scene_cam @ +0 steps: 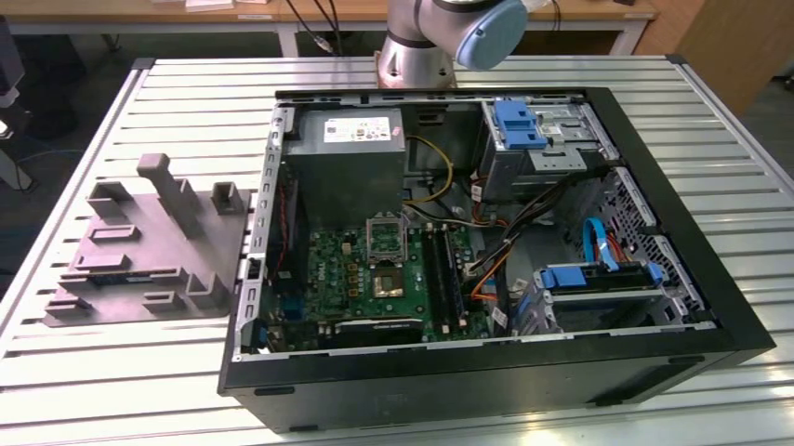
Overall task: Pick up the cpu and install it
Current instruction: 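Pick up the cpu and move it towards the insertion slot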
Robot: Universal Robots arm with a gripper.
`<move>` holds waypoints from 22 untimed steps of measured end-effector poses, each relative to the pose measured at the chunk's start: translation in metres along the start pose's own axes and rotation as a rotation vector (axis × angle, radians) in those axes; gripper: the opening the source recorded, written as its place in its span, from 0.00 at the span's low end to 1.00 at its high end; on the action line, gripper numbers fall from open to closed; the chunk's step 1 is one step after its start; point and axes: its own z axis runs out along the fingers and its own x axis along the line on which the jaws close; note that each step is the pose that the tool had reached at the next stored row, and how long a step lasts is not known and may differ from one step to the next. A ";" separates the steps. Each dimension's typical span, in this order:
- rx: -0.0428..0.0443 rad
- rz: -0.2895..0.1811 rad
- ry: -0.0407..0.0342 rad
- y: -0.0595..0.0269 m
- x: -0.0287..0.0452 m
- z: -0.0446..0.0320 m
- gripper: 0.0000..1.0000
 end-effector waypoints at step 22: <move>0.0000 0.000 0.0000 -0.0048 -0.0068 0.0001 0.47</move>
